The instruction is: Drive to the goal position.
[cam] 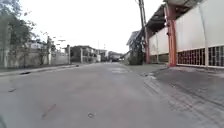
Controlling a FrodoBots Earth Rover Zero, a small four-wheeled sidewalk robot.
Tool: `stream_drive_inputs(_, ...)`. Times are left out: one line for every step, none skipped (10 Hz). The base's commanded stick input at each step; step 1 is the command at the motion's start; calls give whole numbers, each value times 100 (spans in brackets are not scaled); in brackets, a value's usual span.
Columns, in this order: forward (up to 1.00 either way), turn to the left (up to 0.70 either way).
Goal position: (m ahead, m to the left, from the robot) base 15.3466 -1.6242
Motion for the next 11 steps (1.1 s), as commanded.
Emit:
stream_drive_inputs(100,-40)
stream_drive_inputs(100,-39)
stream_drive_inputs(100,-33)
stream_drive_inputs(100,-11)
stream_drive_inputs(100,9)
stream_drive_inputs(100,4)
stream_drive_inputs(100,0)
stream_drive_inputs(100,0)
stream_drive_inputs(100,0)
stream_drive_inputs(100,0)
stream_drive_inputs(100,5)
